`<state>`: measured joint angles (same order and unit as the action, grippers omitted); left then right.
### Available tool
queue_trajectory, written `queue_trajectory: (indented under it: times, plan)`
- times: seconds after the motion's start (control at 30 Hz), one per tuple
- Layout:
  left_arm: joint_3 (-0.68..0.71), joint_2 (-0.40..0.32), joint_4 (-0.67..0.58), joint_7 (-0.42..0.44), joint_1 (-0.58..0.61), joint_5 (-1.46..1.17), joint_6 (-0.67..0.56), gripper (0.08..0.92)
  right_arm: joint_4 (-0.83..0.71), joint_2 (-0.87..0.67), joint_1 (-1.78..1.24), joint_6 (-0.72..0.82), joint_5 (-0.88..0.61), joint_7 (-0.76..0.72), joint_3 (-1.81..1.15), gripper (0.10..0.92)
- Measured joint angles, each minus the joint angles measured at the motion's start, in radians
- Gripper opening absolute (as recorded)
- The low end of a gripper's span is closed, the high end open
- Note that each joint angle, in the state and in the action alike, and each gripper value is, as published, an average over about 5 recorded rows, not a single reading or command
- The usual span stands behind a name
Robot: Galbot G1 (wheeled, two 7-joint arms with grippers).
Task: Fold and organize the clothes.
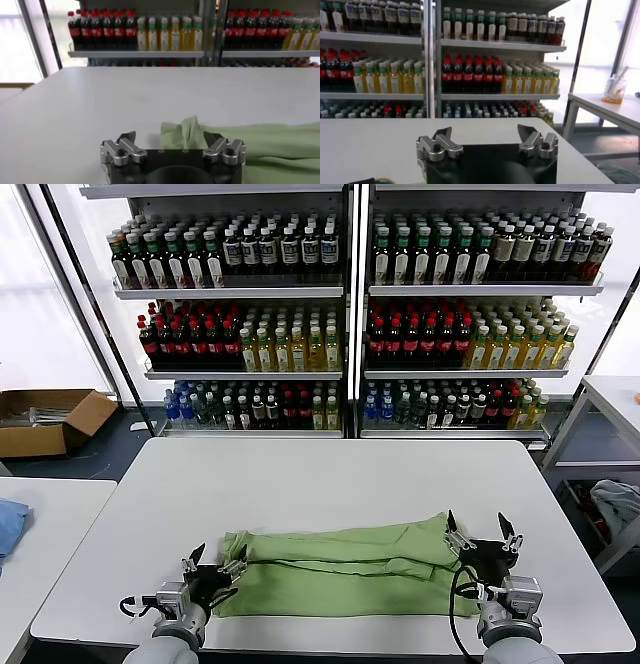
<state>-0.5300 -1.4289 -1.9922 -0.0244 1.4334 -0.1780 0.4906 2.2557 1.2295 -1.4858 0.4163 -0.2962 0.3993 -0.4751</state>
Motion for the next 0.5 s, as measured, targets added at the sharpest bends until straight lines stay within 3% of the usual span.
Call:
queue_trajectory:
  times: [0.2,0.5]
  plan:
    - [-0.001,-0.012,0.009,-0.001,0.011,-0.013,0.004,0.801,0.007,0.001,-0.002,-0.005,0.000,0.002,0.012,0.823]
    - [0.003,-0.023,0.021,0.011,0.024,-0.017,-0.006,0.558,0.014,-0.001,0.009,-0.007,-0.001,0.002,0.016,0.823]
